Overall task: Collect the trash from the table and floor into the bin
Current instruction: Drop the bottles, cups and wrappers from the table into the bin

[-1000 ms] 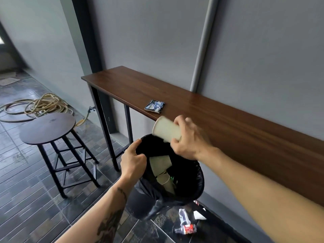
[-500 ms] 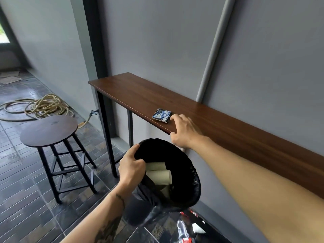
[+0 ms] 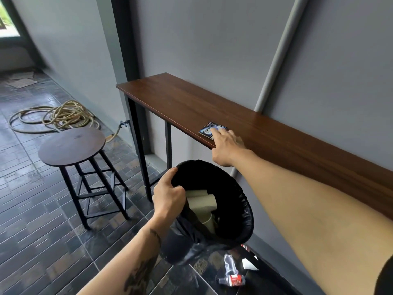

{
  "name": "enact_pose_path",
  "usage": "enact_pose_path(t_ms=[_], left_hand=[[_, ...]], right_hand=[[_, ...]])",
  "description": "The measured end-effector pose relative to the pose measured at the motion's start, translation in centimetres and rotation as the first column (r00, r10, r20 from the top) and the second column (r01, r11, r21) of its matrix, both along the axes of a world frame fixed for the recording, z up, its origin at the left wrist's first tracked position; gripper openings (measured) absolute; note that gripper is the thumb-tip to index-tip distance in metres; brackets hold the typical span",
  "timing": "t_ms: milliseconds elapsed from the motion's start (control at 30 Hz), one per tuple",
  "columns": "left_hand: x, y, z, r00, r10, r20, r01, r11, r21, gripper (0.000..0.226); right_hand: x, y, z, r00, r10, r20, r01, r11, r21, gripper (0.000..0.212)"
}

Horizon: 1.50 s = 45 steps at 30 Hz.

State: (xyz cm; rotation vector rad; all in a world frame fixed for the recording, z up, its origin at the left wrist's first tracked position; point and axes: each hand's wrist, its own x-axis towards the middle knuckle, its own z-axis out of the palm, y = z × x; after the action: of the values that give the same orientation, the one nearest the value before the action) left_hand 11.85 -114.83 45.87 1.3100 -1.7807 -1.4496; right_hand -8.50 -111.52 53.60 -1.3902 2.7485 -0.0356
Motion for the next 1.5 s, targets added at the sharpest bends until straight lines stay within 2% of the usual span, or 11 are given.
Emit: enact_pose_path(t_ms=[233,333,433,533,633,833,1000,1133,1267,1367,1500], left_hand=[[0.1,-0.5,-0.1,1.000,-0.019,0.001,0.019,1.000,-0.002,0.085],[0.3,-0.6,0.0,1.000,-0.019,0.005,0.019,1.000,-0.008,0.086],[0.4,-0.7,-0.1,1.000,-0.012,0.005,0.012,1.000,-0.004,0.087],[0.5,-0.6,-0.4,1.000,-0.007,0.000,0.007,1.000,0.002,0.088],[0.7,-0.6,-0.9,1.000,-0.005,0.007,0.005,1.000,0.010,0.087],[1.4,-0.6,-1.2,1.000,0.000,0.002,0.000,1.000,0.015,0.085],[1.9,0.0,-1.8,1.000,-0.013,0.005,0.013,1.000,0.016,0.084],[2.3,0.2,-2.4,1.000,-0.014,0.018,0.013,0.999,0.033,0.083],[2.6,0.4,-2.4,1.000,-0.004,0.028,0.003,0.999,0.035,0.083],[2.8,0.4,-2.4,1.000,0.001,0.030,-0.003,0.999,0.046,0.084],[3.1,0.9,-2.1,0.999,0.012,0.035,-0.013,1.000,0.012,0.084]], right_hand=[[0.4,-0.2,-0.3,0.981,0.008,-0.195,-0.032,0.992,-0.122,0.029],[0.6,0.7,-0.6,0.989,0.011,-0.150,-0.047,0.971,-0.236,0.025],[0.5,1.6,-1.1,0.993,0.003,-0.116,-0.037,0.955,-0.296,0.035],[0.2,1.3,-0.9,1.000,-0.025,0.007,0.026,0.975,-0.219,0.043],[0.0,0.5,-0.4,0.999,-0.052,0.014,0.054,0.990,-0.128,0.046],[-0.8,0.5,0.5,0.996,-0.087,0.001,0.085,0.970,-0.226,0.022],[0.1,1.2,0.8,0.986,0.037,-0.160,-0.063,0.985,-0.160,0.015],[0.5,1.2,0.8,0.977,0.069,-0.203,-0.091,0.990,-0.104,0.026],[0.7,2.2,0.5,0.964,0.122,-0.238,-0.147,0.985,-0.092,0.024],[1.4,3.6,-0.2,0.905,0.238,-0.352,-0.331,0.914,-0.234,0.012],[4.3,6.3,-2.1,0.808,0.330,-0.489,-0.506,0.813,-0.288,0.006]])
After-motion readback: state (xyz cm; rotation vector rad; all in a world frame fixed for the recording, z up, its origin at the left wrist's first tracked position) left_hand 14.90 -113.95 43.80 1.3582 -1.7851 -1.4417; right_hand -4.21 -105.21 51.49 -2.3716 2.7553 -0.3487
